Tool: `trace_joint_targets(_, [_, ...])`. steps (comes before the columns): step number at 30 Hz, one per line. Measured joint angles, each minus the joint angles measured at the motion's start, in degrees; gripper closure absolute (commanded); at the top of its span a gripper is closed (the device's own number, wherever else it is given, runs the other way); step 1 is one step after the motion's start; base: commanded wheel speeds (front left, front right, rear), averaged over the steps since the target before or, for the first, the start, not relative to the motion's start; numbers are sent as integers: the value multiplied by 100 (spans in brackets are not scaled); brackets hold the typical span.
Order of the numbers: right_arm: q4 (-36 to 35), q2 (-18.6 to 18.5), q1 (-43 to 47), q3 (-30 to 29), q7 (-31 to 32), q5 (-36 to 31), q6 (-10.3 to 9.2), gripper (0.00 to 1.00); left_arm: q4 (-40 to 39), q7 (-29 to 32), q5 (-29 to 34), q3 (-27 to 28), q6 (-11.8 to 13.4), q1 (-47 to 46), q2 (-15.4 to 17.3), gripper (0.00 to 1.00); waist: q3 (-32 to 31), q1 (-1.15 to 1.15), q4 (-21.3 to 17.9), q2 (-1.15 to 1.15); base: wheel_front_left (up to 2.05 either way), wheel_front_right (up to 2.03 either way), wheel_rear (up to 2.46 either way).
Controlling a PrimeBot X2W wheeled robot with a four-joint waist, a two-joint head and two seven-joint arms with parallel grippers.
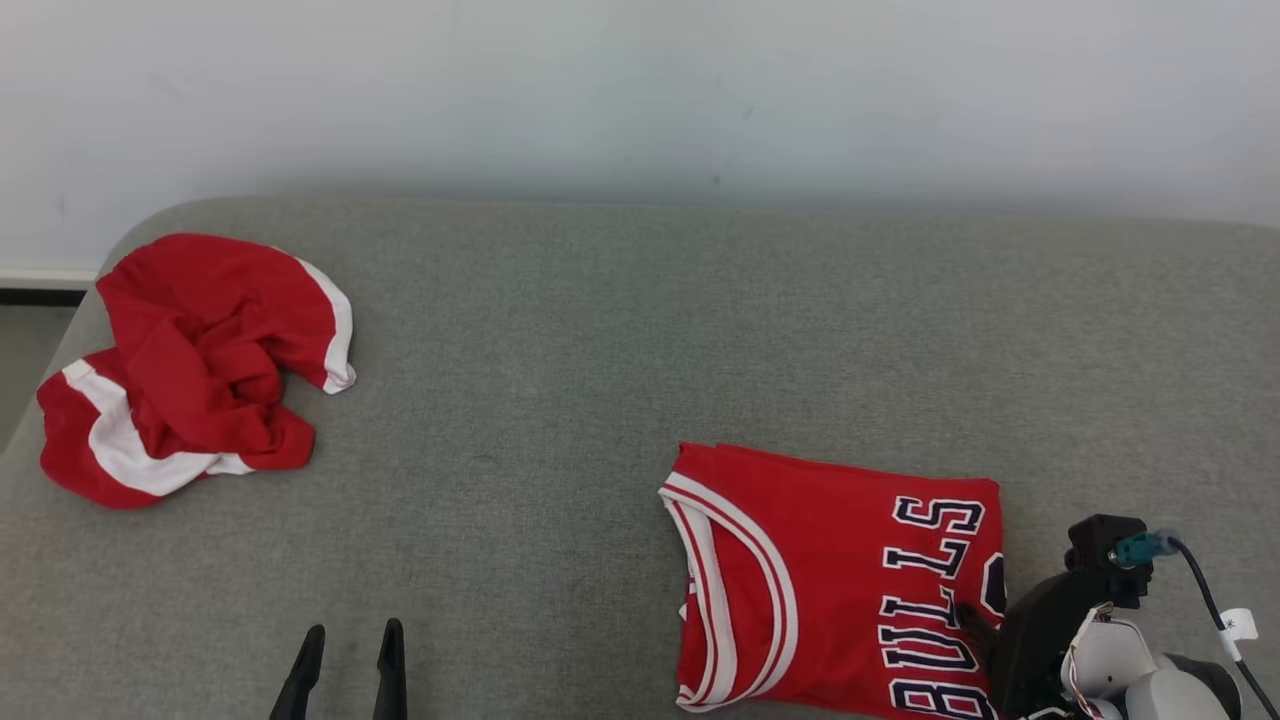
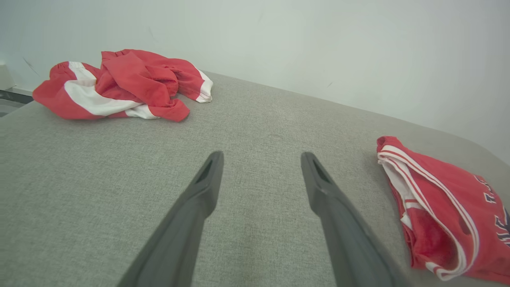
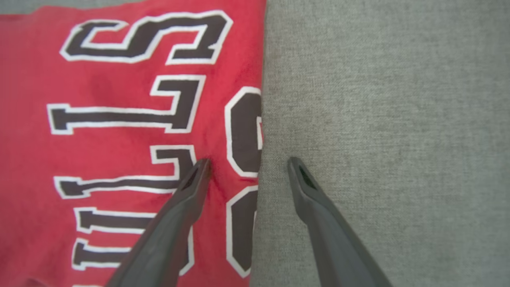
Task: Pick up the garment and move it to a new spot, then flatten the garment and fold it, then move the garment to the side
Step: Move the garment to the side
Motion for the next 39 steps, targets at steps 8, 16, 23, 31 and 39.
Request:
trace_joint_targets(8, [-185,158,-183,-170,547,-247,-11,56,-89,0,-40,-62,71,-134,1,0,250,-1,103,-1,0,0,0])
trace_joint_targets(16, [-572,-330,-481,820,996,-426,-8,100,-224,0,25,-107,99,-263,-2,0,417,0,-66,0,0,0,0])
trace_joint_targets(23, [-835,-1268,-1332,1861,968,-259,-3,100,-483,0,213,43,65,-360,1,0,567,0,-515,0,0,0,0])
trace_joint_targets(31, [-519,-1769,-2133,2243,605,-175,0,100,-673,1,482,66,-37,-760,19,0,818,0,-1142,0,0,0,0])
trace_joint_targets(39, [277,-1870,-2999,2316,-191,-269,0,100,-990,0,622,-166,-92,-1094,246,0,1193,0,-1900,0,0,0,0])
